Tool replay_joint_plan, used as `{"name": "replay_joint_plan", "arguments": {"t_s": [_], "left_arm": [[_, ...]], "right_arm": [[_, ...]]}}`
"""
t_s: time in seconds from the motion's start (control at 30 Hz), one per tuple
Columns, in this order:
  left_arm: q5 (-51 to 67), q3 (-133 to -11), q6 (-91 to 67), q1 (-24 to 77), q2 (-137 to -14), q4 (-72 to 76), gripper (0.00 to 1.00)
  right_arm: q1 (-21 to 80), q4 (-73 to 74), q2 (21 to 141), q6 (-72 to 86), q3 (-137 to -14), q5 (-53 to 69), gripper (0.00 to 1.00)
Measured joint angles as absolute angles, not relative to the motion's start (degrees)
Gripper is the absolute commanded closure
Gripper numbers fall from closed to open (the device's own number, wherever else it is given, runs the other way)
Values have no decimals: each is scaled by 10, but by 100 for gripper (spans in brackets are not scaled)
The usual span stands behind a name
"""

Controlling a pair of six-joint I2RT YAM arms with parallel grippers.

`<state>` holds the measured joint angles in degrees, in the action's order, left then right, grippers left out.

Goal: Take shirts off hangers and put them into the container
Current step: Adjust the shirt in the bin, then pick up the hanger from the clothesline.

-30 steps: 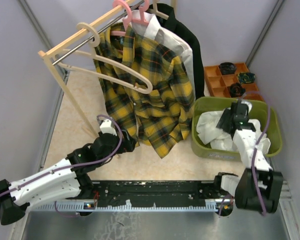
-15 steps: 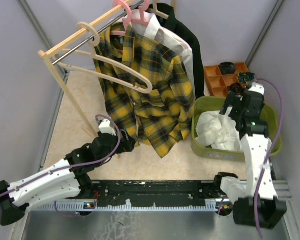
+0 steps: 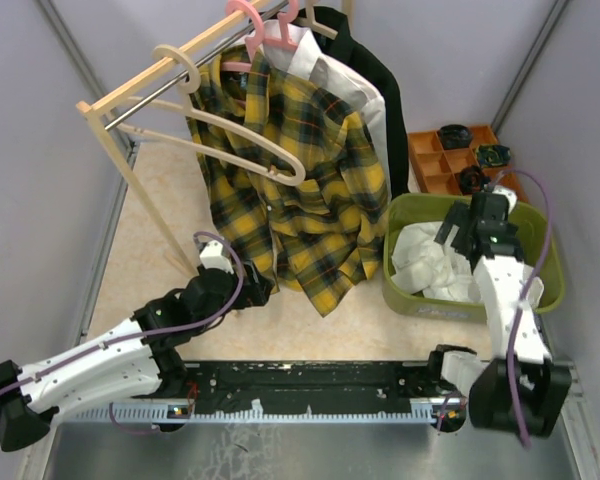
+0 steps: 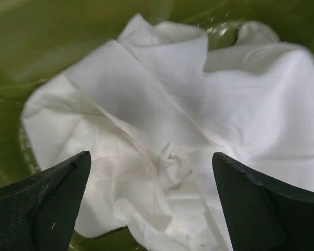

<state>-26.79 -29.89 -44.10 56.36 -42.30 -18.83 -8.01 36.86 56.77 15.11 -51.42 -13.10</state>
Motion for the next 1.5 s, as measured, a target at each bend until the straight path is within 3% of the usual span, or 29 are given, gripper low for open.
{"name": "replay_joint_plan", "arguments": {"t_s": [0.23,0.3,0.47,0.63,0.8,0.9,1.07,1.17,1.33,1.5], "left_arm": [[-268,-299,-439,563,-427,-188,1],[-268,-299,-437,563,-428,-189,1],[-268,-299,-434,562,-433,-189,1],[-265,-299,-432,561,-456,-172,1],[-256,-300,-426,561,-493,-166,1],[-249,-300,-425,559,-501,-166,1],[-239,-300,-424,557,-502,-164,1],[-234,-300,-424,556,-502,-162,1],[-229,-300,-424,555,-505,-156,1],[-224,-301,-424,555,-508,-155,1]], "right_arm": [[-80,314,821,194,-494,-81,1],[-77,325,844,198,-510,-91,1],[-77,354,805,201,-520,-107,1],[-78,376,658,177,-558,-108,1],[-78,301,476,150,-571,37,1],[-78,246,424,160,-575,139,4],[-74,185,471,220,-628,318,8],[-42,176,514,237,-666,358,8],[63,169,544,236,-696,353,7],[176,190,607,183,-796,272,8]]}}
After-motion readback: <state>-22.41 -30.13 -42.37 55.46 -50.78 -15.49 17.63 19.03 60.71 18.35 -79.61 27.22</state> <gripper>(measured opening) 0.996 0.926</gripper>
